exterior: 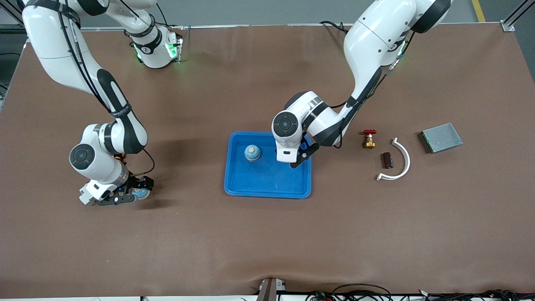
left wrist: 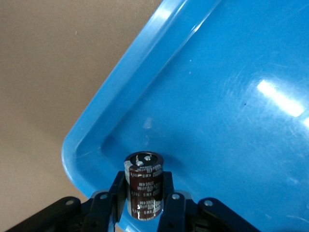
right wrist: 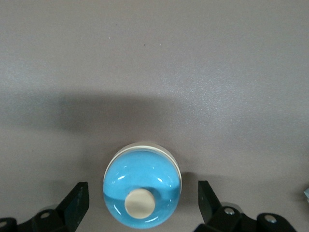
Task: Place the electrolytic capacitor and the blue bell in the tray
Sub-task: 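Move the right gripper to the second bell while the left carries the capacitor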
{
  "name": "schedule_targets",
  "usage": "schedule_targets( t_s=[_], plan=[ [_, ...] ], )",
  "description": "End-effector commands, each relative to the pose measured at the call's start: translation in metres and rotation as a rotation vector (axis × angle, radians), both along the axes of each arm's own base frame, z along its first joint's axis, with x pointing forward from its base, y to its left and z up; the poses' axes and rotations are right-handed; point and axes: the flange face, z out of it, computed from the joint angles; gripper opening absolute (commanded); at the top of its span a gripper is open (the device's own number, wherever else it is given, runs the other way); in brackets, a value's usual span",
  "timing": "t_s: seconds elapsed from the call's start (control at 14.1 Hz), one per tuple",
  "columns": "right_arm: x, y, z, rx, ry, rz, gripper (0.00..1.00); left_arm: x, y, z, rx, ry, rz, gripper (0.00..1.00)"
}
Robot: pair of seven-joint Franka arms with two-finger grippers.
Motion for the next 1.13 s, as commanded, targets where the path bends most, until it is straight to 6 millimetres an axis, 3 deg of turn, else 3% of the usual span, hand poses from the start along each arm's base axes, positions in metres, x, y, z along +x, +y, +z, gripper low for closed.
schedule_targets(
  t_s=[0.0,0.07,0.14,0.42,0.64,0.78,1.06],
  plan=[
    [-0.001,-0.003,-0.001,0.007,-0.003,-0.001,0.49,0.002,0.000,0.001,0.006,-0.026,-0.004,0.00],
    [-0.001,-0.002,-0.001,0.007,-0.001,-0.001,0.19,0.002,0.000,0.001,0.006,-0.026,-0.004,0.00],
    [-0.001,-0.002,-0.001,0.007,-0.003,-0.001,0.00,0.002,0.000,0.000,0.007,-0.025,-0.004,0.00],
    [0.000,0.001,0.002,0.009,0.002,-0.007,0.00,0.004,0.003,-0.005,0.013,-0.021,-0.003,0.02],
    [0.004,0.022,0.014,0.045,0.000,-0.052,0.00,0.004,0.003,-0.005,0.013,-0.020,-0.012,0.17],
    [0.010,0.047,0.033,0.067,0.019,-0.111,0.00,0.005,0.004,-0.003,0.015,-0.027,-0.016,0.31],
    [0.018,0.120,0.069,0.079,0.053,-0.246,0.00,0.006,0.005,-0.001,0.018,-0.029,-0.019,1.00]
  ],
)
